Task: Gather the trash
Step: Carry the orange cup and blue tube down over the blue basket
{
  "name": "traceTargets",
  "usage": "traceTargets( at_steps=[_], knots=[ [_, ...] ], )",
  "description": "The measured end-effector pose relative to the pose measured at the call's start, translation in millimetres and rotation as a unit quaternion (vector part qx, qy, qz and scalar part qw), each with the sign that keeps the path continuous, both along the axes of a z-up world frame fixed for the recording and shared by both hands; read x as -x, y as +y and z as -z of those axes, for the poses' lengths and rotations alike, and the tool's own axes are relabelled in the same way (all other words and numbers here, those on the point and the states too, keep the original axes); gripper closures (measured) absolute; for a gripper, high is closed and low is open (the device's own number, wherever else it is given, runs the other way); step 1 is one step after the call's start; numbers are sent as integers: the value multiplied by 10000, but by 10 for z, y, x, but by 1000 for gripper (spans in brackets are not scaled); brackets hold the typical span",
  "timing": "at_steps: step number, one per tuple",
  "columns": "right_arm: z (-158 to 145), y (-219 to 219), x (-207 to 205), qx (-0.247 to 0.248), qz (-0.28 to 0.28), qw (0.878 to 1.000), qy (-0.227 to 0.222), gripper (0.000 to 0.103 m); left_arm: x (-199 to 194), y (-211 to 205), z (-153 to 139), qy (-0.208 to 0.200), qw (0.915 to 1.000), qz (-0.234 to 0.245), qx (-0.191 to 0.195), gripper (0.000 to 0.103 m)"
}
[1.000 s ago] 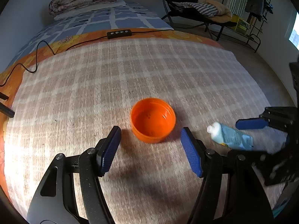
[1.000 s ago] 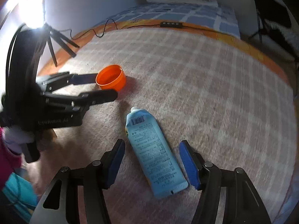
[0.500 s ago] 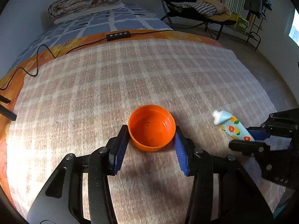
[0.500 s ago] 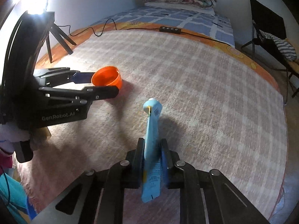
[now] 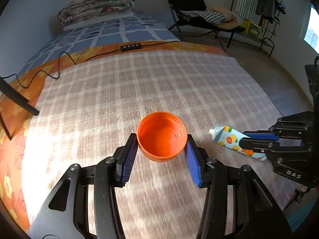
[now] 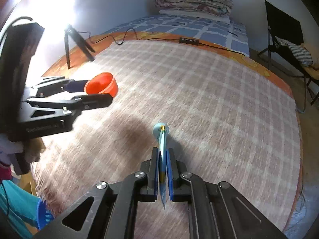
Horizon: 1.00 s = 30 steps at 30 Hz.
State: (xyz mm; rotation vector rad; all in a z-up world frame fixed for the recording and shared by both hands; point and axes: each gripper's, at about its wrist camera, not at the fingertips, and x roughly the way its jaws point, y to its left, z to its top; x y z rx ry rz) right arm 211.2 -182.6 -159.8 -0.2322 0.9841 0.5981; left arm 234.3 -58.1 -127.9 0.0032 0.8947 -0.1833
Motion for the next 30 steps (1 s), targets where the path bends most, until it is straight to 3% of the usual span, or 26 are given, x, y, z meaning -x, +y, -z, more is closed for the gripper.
traceTargets(
  at_steps=[11, 19, 30],
  knots=[
    [-250, -52, 472, -218, 38, 9997, -112, 98, 734, -33, -308, -162, 9998, 125, -49, 55],
    [-527, -90, 1095, -436, -55, 9987, -263, 98, 1371, -38, -469, -208, 9997, 128, -15, 55],
    [-643, -75, 1968, -581, -183, 9976, -333, 98, 2140, -136, -448, -91, 9998, 191, 64, 55]
  ],
)
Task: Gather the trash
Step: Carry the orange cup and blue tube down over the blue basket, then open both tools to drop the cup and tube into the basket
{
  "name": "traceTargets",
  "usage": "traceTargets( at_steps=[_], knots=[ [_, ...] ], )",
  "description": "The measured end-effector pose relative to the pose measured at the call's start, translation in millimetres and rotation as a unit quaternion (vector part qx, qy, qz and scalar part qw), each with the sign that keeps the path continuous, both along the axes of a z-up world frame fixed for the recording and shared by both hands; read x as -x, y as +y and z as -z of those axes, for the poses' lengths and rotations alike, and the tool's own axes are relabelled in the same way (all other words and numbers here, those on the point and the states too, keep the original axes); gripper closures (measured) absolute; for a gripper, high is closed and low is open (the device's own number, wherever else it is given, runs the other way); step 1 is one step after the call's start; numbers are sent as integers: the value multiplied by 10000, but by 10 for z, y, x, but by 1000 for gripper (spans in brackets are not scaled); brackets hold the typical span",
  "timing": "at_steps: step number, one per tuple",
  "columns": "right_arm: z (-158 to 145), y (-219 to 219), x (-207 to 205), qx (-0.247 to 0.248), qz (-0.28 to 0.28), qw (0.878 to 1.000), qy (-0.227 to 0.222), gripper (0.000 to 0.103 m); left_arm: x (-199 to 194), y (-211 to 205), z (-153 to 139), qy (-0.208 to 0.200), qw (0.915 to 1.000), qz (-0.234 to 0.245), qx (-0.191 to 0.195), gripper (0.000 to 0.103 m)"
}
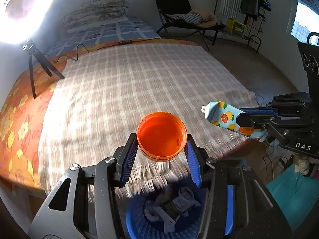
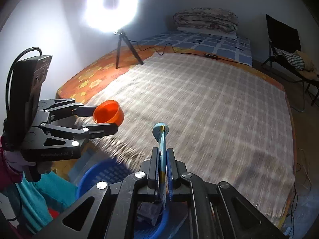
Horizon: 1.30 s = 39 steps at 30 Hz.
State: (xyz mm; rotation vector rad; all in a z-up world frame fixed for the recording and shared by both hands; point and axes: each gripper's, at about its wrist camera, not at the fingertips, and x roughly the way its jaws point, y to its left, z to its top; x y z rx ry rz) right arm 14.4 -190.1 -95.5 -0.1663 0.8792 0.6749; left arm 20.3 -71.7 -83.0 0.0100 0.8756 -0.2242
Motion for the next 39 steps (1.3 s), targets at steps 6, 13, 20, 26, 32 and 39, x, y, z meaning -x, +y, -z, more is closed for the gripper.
traceTargets(
  at_steps=[6, 13, 20, 26, 32, 39],
  knots=[
    [75, -4, 320, 4, -24, 9999, 106, 98, 277, -25, 117, 135, 9999, -33, 73, 55],
    [254, 42, 597, 46, -80, 9996, 280, 98, 525, -14, 342, 358, 9992, -97, 111, 55],
    [407, 113, 755, 107, -149, 9990, 406, 98, 660, 1, 577, 637, 9978, -157, 76, 55],
    [528, 156, 812, 153, -192, 9983, 523, 98, 729, -5, 745, 836, 9963, -170, 28, 55],
    [643, 172, 837, 169, -188, 9976, 645, 98, 754, -22, 846, 954, 9953, -140, -53, 55],
    [759, 172, 806, 206, -157, 9964, 807, 95, 758, -36, 927, 1069, 9941, -160, -113, 55]
  ],
)
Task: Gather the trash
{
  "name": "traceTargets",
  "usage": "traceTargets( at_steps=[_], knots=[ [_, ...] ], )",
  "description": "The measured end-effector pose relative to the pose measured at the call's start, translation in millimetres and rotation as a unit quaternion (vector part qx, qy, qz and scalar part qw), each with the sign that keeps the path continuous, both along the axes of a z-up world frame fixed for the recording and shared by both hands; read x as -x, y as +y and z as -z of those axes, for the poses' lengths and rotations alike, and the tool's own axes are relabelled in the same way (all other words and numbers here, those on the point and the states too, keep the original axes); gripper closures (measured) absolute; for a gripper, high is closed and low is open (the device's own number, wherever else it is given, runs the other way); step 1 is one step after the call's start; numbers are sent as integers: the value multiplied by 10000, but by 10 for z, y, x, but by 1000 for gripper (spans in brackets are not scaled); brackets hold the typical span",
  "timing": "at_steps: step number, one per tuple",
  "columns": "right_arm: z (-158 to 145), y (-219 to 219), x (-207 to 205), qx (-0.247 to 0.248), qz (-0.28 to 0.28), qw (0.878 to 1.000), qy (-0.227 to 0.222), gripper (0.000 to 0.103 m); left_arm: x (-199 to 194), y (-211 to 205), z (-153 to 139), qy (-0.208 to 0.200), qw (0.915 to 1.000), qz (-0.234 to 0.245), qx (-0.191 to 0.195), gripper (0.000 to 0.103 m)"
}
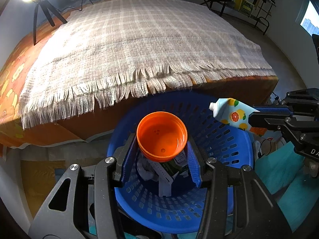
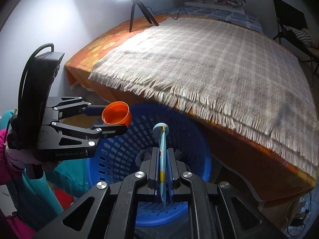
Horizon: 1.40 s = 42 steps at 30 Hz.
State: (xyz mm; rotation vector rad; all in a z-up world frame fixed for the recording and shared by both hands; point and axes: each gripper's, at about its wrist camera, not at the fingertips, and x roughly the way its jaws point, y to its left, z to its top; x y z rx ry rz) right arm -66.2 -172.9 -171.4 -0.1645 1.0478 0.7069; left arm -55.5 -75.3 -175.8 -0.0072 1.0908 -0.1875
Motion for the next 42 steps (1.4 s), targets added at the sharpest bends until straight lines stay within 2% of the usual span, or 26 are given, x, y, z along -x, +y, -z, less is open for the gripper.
traceTargets(
  at_steps=[2, 3, 6, 7, 9, 13, 15, 16, 31, 42],
  knots=[
    [20, -7, -4, 8, 4, 10000, 30, 93, 3, -2, 29, 53, 10000, -8, -2, 55],
    [26, -8, -7, 8, 7, 10000, 38, 81, 11, -8, 44, 73, 10000, -6, 1, 55],
    [45, 1, -18, 55, 59, 10000, 21, 62, 15, -24, 73, 116, 9999, 3, -40, 53],
    [54, -1, -20, 70, 72, 9999, 35, 59, 16, -27, 85, 131, 9999, 4, -56, 51],
    [72, -13, -20, 110, 120, 9999, 28, 46, 24, -26, 86, 112, 9999, -6, -64, 40],
    [94, -30, -18, 184, 169, 9997, 26, 33, 37, -31, 98, 93, 9999, -31, -94, 40],
    [99, -38, -19, 269, 239, 9994, -9, 21, 39, -13, 101, 112, 9999, -62, -84, 40],
    [97, -42, -20, 290, 265, 9992, -26, 19, 40, -6, 101, 116, 9999, -78, -84, 40],
    [45, -116, -93, 613, 724, 9952, -247, 6, -3, 85, -24, 16, 9996, -261, -70, 36],
    [-168, -122, -142, 665, 856, 9926, -551, 5, -36, 95, -410, -318, 9990, -314, -29, 36]
  ],
)
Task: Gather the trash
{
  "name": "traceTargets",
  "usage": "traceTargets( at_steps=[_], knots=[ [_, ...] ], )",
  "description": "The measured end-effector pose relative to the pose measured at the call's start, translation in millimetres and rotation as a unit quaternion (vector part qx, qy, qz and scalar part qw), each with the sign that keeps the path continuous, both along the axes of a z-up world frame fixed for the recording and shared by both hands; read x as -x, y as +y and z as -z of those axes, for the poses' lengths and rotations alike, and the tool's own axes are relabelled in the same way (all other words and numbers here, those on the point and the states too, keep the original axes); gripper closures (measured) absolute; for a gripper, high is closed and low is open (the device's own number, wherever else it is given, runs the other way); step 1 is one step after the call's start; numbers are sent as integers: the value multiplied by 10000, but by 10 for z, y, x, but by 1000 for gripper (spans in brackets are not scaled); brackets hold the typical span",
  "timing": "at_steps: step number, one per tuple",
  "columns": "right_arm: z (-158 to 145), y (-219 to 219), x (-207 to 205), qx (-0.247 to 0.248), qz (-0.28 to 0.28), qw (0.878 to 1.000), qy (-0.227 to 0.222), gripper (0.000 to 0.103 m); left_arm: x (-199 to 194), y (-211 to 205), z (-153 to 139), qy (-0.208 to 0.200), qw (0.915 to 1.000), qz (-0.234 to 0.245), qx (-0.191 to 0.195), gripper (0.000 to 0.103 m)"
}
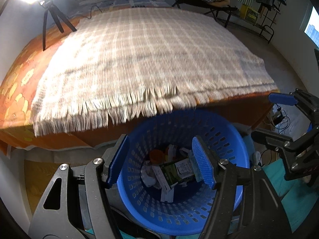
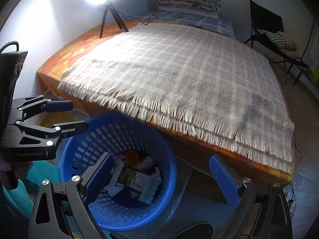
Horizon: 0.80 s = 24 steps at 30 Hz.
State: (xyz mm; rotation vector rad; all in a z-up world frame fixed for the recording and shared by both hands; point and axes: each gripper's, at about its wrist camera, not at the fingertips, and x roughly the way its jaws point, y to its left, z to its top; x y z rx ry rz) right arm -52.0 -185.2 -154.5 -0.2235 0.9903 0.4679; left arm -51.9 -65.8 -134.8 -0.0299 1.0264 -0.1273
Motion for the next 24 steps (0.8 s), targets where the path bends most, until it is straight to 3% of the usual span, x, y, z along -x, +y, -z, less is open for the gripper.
traceTargets(
  at_steps=[5, 9, 24],
  knots=[
    [-130, 6, -43, 1, 13, 9999, -108, 4, -27, 9, -217, -243, 9997, -45, 21, 36],
    [-242, -12, -85, -2, 39, 9998, -212, 4, -55, 0, -389, -475, 9989, -64, -14, 27],
    [-763, -214, -449, -500, 377, 9954, -723, 0, -306, 4, -1062, -1297, 9913, -190, -128, 14]
  ],
)
